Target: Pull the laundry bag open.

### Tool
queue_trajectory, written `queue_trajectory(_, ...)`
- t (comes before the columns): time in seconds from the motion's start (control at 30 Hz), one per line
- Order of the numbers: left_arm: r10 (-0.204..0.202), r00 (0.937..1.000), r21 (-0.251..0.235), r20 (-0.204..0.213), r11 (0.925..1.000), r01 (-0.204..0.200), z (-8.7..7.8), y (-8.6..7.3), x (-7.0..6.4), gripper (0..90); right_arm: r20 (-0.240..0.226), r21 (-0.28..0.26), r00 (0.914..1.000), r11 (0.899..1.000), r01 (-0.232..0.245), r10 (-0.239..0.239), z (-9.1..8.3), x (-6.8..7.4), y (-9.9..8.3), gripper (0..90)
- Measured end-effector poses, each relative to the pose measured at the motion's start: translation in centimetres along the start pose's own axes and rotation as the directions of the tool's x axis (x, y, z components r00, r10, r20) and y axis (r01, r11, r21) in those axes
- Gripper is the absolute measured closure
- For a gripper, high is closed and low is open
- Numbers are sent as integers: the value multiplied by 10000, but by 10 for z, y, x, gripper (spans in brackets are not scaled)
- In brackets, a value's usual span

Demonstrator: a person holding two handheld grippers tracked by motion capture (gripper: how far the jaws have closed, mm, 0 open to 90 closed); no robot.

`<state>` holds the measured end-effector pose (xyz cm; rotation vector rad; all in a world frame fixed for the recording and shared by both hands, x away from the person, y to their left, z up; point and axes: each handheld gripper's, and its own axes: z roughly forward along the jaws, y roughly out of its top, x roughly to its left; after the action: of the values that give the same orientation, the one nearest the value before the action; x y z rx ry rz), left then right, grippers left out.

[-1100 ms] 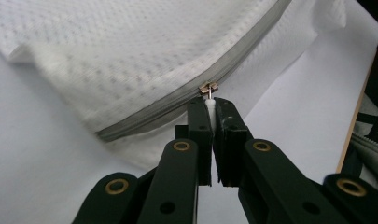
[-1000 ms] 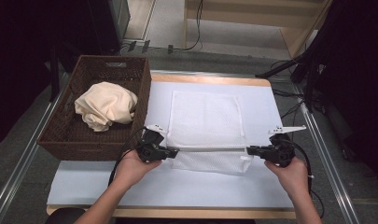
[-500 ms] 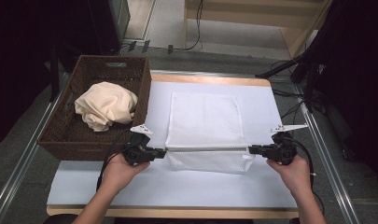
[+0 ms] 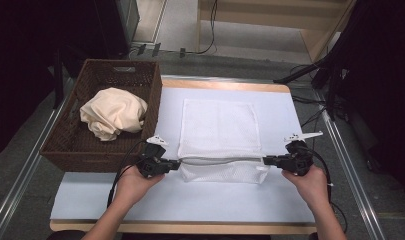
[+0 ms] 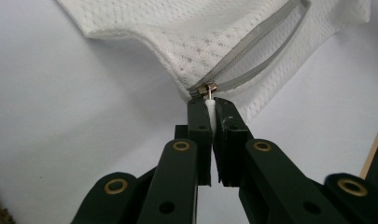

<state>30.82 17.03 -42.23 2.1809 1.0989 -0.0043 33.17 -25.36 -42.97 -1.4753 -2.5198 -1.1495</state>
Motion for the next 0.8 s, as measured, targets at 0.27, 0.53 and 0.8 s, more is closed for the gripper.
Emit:
queue_trajectory(0.27,114,9999,74,73,9999,-114,12,1,-1,869,121,158,9999,9998,94,-96,7,0,1,861)
queue_trajectory(0.53,92,10000,133,10,9999,-92,23,1,1,867,156,340,9998,9994,102,-107,15,-1,3,859)
queue_trajectory(0.8,97,9998,259,-157,9996,-93,38,2,4,865,249,493,9997,9988,-12,0,22,-5,3,859)
